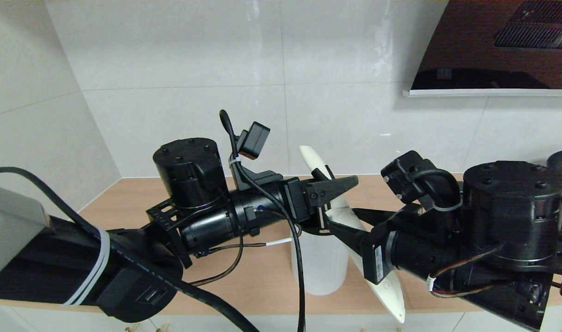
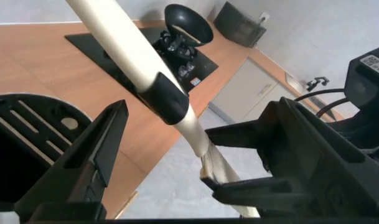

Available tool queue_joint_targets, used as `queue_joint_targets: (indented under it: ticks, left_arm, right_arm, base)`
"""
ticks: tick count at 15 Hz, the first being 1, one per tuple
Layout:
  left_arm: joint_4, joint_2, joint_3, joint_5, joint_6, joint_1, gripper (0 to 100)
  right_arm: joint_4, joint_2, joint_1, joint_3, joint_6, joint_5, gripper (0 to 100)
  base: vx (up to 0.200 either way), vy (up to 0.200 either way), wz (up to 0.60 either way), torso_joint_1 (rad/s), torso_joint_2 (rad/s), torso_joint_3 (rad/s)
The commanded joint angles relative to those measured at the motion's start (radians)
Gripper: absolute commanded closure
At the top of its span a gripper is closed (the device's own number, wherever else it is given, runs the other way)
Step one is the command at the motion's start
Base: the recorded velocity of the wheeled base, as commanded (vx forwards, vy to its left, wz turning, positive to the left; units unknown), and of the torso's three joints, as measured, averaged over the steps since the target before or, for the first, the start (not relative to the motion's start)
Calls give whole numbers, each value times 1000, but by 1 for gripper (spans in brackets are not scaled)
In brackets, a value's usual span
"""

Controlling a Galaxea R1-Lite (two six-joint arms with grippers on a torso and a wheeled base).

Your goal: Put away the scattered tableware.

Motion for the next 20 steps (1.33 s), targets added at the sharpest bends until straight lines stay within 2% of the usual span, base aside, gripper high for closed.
queue_joint_targets:
  ticks: [1,8,10,11,20]
  left_arm:
    - [-24,-1,3,3,-1,0,0]
    - [-73,12,12,14,2,0,0]
    - [-96,22,12,23,4,0,0]
    - [-136,39,11,46,6,2,0]
    - [-139,47,9,47,6,2,0]
  right_arm:
    - [1,-13,10,-3,2,0,100]
    - [2,3,5,-18,37,-1,100]
    - [2,11,5,-20,49,-1,100]
    - [2,17,5,-21,58,-1,100]
    - [-2,17,5,-27,83,0,100]
  base:
    - [0,0,0,0,0,0]
    - [0,0,0,0,0,0]
    - [0,0,0,0,0,0]
    - [0,0,0,0,0,0]
    - [0,0,0,0,0,0]
